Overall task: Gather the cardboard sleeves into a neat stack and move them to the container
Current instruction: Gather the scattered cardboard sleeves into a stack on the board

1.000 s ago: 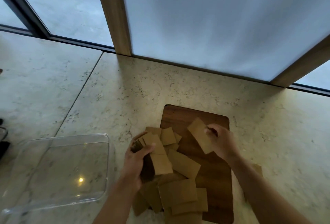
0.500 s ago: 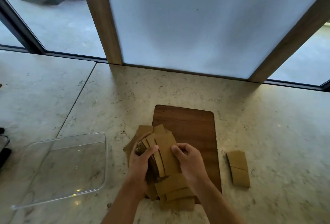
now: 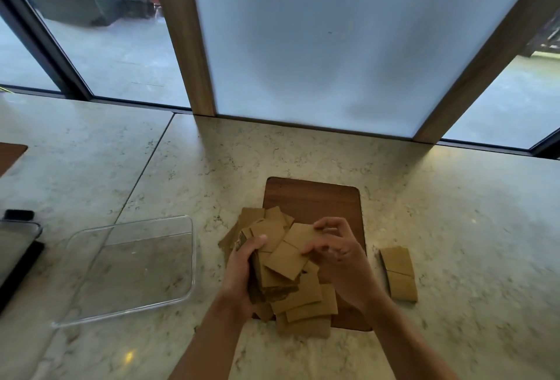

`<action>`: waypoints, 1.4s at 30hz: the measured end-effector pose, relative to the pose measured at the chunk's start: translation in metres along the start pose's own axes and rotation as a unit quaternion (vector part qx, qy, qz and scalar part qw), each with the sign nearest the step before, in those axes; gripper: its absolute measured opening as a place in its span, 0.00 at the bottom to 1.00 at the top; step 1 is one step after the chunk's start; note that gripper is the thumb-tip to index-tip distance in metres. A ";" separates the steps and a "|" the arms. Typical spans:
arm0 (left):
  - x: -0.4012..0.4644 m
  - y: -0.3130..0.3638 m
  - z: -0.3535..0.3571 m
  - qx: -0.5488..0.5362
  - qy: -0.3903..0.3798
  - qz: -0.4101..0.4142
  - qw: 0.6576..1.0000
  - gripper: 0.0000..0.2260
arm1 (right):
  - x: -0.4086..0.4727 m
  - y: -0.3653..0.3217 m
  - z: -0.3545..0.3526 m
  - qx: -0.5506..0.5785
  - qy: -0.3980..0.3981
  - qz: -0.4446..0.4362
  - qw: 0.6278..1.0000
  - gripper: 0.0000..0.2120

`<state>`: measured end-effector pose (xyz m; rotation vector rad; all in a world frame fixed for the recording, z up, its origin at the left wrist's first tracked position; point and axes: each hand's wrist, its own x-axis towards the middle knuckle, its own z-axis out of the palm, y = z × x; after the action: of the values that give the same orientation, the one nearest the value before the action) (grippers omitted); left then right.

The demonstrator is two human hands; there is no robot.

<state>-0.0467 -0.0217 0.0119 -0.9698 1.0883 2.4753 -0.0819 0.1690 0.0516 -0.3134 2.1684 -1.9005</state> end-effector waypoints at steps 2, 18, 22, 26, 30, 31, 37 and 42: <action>-0.002 0.002 0.000 0.002 -0.015 0.005 1.000 0.30 | -0.003 0.002 0.000 -0.024 0.011 0.001 1.000 0.07; 0.011 -0.021 0.011 0.080 -0.074 0.098 0.989 0.31 | -0.022 0.022 0.006 0.250 0.057 0.194 0.947 0.16; 0.026 -0.035 0.032 0.148 -0.049 0.174 0.972 0.33 | -0.039 0.046 0.001 0.405 -0.052 0.345 0.845 0.18; 0.042 -0.034 0.051 0.245 -0.100 0.216 0.940 0.29 | -0.028 0.061 -0.018 0.483 0.003 0.319 0.816 0.30; 0.076 -0.014 0.059 0.340 -0.112 0.253 0.899 0.26 | 0.006 0.074 -0.069 0.104 0.093 0.207 0.968 0.31; 0.085 -0.010 0.062 0.349 -0.119 0.253 0.895 0.27 | 0.017 0.075 -0.080 0.017 0.089 0.155 0.984 0.32; 0.145 -0.039 0.092 0.329 -0.088 0.257 0.904 0.31 | 0.068 0.127 -0.093 -0.106 0.062 0.055 0.991 0.40; 0.175 -0.076 0.105 0.263 0.074 0.287 0.918 0.18 | 0.077 0.146 -0.067 0.144 0.235 0.107 0.955 0.27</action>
<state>-0.1893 0.1034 -0.0954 -0.7434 2.2090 2.2872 -0.1765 0.2269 -0.0874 0.4563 2.0258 -2.2886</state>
